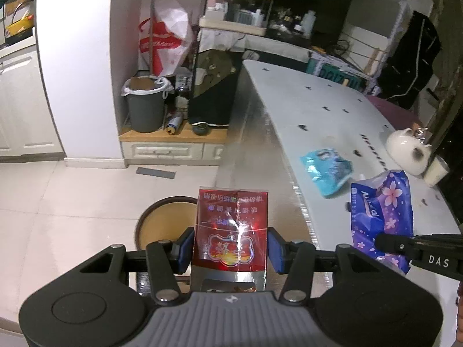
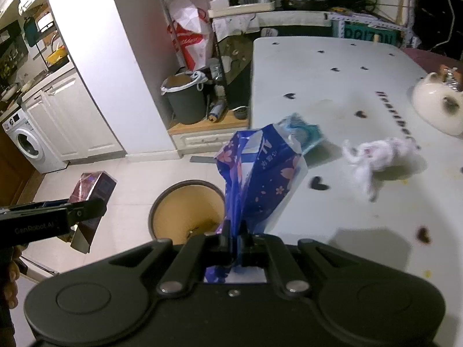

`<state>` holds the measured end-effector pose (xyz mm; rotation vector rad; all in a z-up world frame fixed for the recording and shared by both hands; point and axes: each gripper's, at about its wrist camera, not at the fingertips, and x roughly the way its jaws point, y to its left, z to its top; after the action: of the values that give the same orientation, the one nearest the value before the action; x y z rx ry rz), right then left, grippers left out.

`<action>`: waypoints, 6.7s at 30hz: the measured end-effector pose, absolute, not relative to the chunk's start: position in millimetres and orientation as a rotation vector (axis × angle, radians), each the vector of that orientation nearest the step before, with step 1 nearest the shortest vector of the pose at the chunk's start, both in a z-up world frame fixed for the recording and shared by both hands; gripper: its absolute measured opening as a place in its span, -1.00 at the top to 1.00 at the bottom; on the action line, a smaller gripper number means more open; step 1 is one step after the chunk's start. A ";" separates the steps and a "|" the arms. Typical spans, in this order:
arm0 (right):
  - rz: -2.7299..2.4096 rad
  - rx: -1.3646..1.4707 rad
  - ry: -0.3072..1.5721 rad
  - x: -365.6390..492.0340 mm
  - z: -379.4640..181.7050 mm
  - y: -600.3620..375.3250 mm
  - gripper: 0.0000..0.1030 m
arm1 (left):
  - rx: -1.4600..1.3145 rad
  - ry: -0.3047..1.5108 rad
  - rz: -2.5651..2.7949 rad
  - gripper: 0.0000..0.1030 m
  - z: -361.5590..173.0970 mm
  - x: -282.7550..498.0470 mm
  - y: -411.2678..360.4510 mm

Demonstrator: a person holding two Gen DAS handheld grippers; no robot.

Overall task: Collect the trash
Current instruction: 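Carry the red box and tissue pack in both tools over the wastebasket, then open both tools to drop the red box and tissue pack into the wastebasket, then lift both open tools out of the wastebasket and return to the table, then move the left tool to the light-blue bag while the right tool approaches the white bag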

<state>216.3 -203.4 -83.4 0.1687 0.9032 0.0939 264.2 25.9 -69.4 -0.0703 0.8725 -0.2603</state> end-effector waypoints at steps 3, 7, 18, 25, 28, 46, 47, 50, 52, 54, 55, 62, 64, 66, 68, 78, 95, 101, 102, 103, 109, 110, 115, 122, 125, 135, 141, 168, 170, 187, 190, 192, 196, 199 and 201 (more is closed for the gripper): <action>0.104 0.174 0.922 227.1 -90.1 -185.2 0.94 | -0.072 0.887 -0.244 -0.01 -74.4 276.5 45.5; 0.110 0.179 0.949 242.8 -100.0 -164.2 0.93 | -0.077 0.908 -0.214 -0.01 -83.1 294.1 71.4; 0.118 0.173 1.029 300.2 -130.0 -129.8 0.93 | -0.135 0.998 -0.156 -0.01 -120.3 355.5 118.4; 0.128 0.181 1.101 344.3 -165.8 -126.9 0.93 | -0.188 1.074 -0.164 -0.01 -162.6 405.9 118.1; 0.140 0.199 1.145 365.0 -188.3 -127.1 0.93 | -0.213 1.103 -0.164 -0.01 -179.3 422.4 115.1; 0.056 0.538 1.457 450.7 -363.3 -77.3 0.72 | -0.254 1.236 -0.139 -0.01 -274.3 470.0 124.7; 0.039 0.557 1.470 451.8 -373.0 -75.8 0.67 | -0.255 1.239 -0.138 -0.01 -277.5 471.5 125.8; -0.005 0.578 1.490 450.4 -390.5 -76.6 0.49 | -0.269 1.256 -0.132 -0.01 -288.3 476.2 129.3; -0.006 0.564 1.489 448.3 -393.2 -79.0 0.32 | -0.280 1.260 -0.132 -0.01 -292.7 478.9 131.0; -0.008 0.528 1.486 443.8 -392.7 -80.9 0.17 | -0.281 1.262 -0.132 -0.01 -296.7 481.1 130.9; -0.010 0.513 1.483 442.2 -392.5 -82.3 0.16 | -0.282 1.265 -0.133 -0.01 -298.6 482.0 130.3; 0.013 0.431 1.463 439.9 -381.8 -96.4 0.16 | -0.268 1.309 -0.154 -0.01 -314.7 487.8 116.5; 0.032 0.398 1.451 440.4 -377.2 -96.6 0.16 | -0.258 1.327 -0.164 -0.01 -321.7 492.7 112.0; 0.051 0.365 1.443 439.9 -373.5 -97.3 0.16 | -0.229 1.337 -0.196 -0.01 -325.7 501.5 104.7; 0.067 0.333 1.434 439.7 -369.8 -97.6 0.15 | -0.187 1.333 -0.233 -0.02 -326.6 512.8 96.3; 0.094 0.311 1.424 439.5 -364.5 -95.1 0.14 | -0.166 1.347 -0.215 -0.70 -330.2 520.9 97.7; 0.099 0.225 1.376 428.2 -339.3 -94.7 0.09 | -0.151 1.412 -0.147 -0.77 -318.1 481.6 121.2; 0.108 0.200 1.346 424.2 -322.4 -94.4 0.03 | -0.132 1.394 -0.136 -0.85 -300.2 470.9 129.5; 0.113 0.193 1.342 422.9 -318.6 -93.9 0.01 | -0.132 1.391 -0.132 -0.89 -297.3 468.6 130.7; 0.116 0.187 1.337 421.5 -314.8 -93.3 -0.06 | -0.135 1.387 -0.126 -0.92 -294.1 465.8 132.7; 0.117 0.152 1.297 409.4 -292.6 -91.6 -0.35 | -0.145 1.365 -0.124 -1.00 -276.2 445.6 143.1; 0.112 0.143 1.291 407.1 -288.6 -91.2 -0.39 | -0.147 1.362 -0.123 -1.00 -274.4 442.8 144.5; 0.110 0.109 1.265 396.3 -271.4 -91.4 -0.79 | -0.147 1.345 -0.115 -1.00 -261.1 426.8 151.2; 0.088 0.097 1.226 381.3 -250.5 -95.3 -1.00 | -0.123 1.303 -0.116 -1.00 -237.6 405.6 153.8; 0.085 0.088 1.216 374.0 -244.1 -96.3 -1.00 | -0.129 1.286 -0.107 -1.00 -228.2 398.4 154.8; 0.098 0.084 1.158 338.9 -208.8 -97.5 -1.00 | -0.117 1.215 -0.098 -1.00 -191.9 364.1 158.6; 0.100 0.092 1.099 314.1 -178.9 -106.4 -1.00 | -0.140 1.159 -0.093 -1.00 -167.6 340.7 158.2; 0.097 0.150 0.743 211.3 -59.2 -250.8 -1.00 | -0.132 0.819 -0.163 -1.00 -43.6 257.9 13.6; 0.093 0.154 0.728 206.1 -55.8 -265.4 -1.00 | -0.131 0.801 -0.173 -1.00 -39.2 253.3 -2.7; 0.075 0.120 0.685 204.0 -59.6 -404.1 -1.00 | -0.156 0.761 -0.160 -1.00 -36.8 253.2 -133.3; 0.081 0.139 0.693 208.9 -67.2 -424.4 -1.00 | -0.157 0.770 -0.161 -1.00 -39.2 265.2 -153.0; 0.058 0.141 0.699 213.0 -71.9 -435.3 -1.00 | -0.167 0.779 -0.168 -1.00 -41.4 275.1 -165.1; 0.013 0.130 0.672 217.3 -81.6 -451.2 -1.00 | -0.235 0.815 -0.188 -1.00 -49.0 302.4 -187.7; -0.006 0.124 0.668 223.0 -91.3 -463.1 -1.00 | -0.304 0.850 -0.200 -1.00 -59.1 325.9 -199.2; -0.018 0.137 0.665 226.9 -98.2 -470.9 -1.00 | -0.336 0.872 -0.200 -1.00 -67.5 340.9 -205.7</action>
<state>226.9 -470.9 -98.2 0.1367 0.6655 -0.0178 340.9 -205.7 -67.5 -0.3357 0.8715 -0.1999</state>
